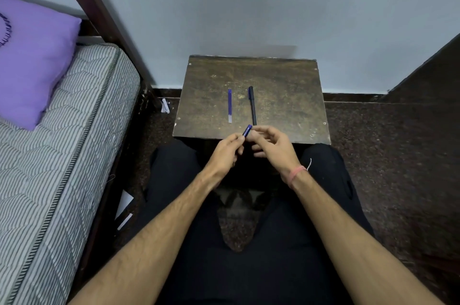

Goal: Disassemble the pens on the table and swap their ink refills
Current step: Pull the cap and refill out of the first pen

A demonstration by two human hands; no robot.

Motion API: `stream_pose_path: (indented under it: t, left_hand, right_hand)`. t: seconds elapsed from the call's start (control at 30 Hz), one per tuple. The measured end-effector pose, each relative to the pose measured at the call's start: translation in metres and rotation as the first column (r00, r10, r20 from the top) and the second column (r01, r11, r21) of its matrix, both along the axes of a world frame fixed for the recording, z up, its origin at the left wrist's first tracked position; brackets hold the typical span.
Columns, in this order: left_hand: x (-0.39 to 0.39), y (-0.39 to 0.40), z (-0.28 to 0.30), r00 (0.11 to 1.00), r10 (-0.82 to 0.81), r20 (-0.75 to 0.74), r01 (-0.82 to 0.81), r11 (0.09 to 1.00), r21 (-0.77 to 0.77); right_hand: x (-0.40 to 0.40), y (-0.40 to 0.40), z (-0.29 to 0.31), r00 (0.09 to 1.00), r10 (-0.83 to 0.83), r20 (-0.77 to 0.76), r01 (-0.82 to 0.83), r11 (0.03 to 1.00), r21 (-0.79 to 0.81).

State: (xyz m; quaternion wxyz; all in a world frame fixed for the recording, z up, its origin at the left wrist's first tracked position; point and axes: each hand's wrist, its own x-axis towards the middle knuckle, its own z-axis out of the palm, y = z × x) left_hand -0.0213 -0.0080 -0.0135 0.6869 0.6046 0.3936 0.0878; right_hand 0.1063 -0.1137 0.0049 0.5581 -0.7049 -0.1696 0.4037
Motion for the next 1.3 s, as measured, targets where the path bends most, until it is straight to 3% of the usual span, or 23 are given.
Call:
stream_pose_path:
  t: [0.1, 0.27, 0.53, 0.83, 1.13, 1.3]
  left_hand:
    - [-0.002, -0.007, 0.0, 0.997, -0.064, -0.032, 0.065, 0.998, 0.023]
    - [-0.003, -0.015, -0.001, 0.997, -0.061, 0.045, 0.059, 0.997, 0.055]
    - [-0.007, -0.022, 0.0, 0.995, -0.063, -0.078, 0.085, 0.943, 0.321]
    - [-0.007, -0.025, 0.0, 0.992, -0.031, -0.125, 0.066, 0.957, 0.283]
    - [-0.005, -0.03, -0.003, 0.993, -0.056, -0.103, 0.083, 0.954, 0.289]
    - [-0.002, -0.026, -0.009, 0.988, -0.039, -0.149, 0.086, 0.941, 0.328]
  right_hand:
    - [-0.003, -0.003, -0.001, 0.999, 0.009, -0.047, -0.007, 0.999, 0.041]
    - [-0.004, -0.003, 0.0, 0.993, -0.028, -0.116, 0.037, 0.997, 0.073]
    - [-0.009, -0.005, 0.007, 0.987, 0.003, -0.16, 0.014, 0.994, 0.106]
    - [-0.009, -0.006, 0.005, 0.984, 0.01, -0.176, 0.015, 0.99, 0.137]
    - [0.008, -0.004, -0.002, 0.951, -0.145, -0.271, 0.21, 0.951, 0.229]
    - [0.035, 0.002, -0.008, 0.91, -0.292, -0.294, 0.356, 0.913, 0.196]
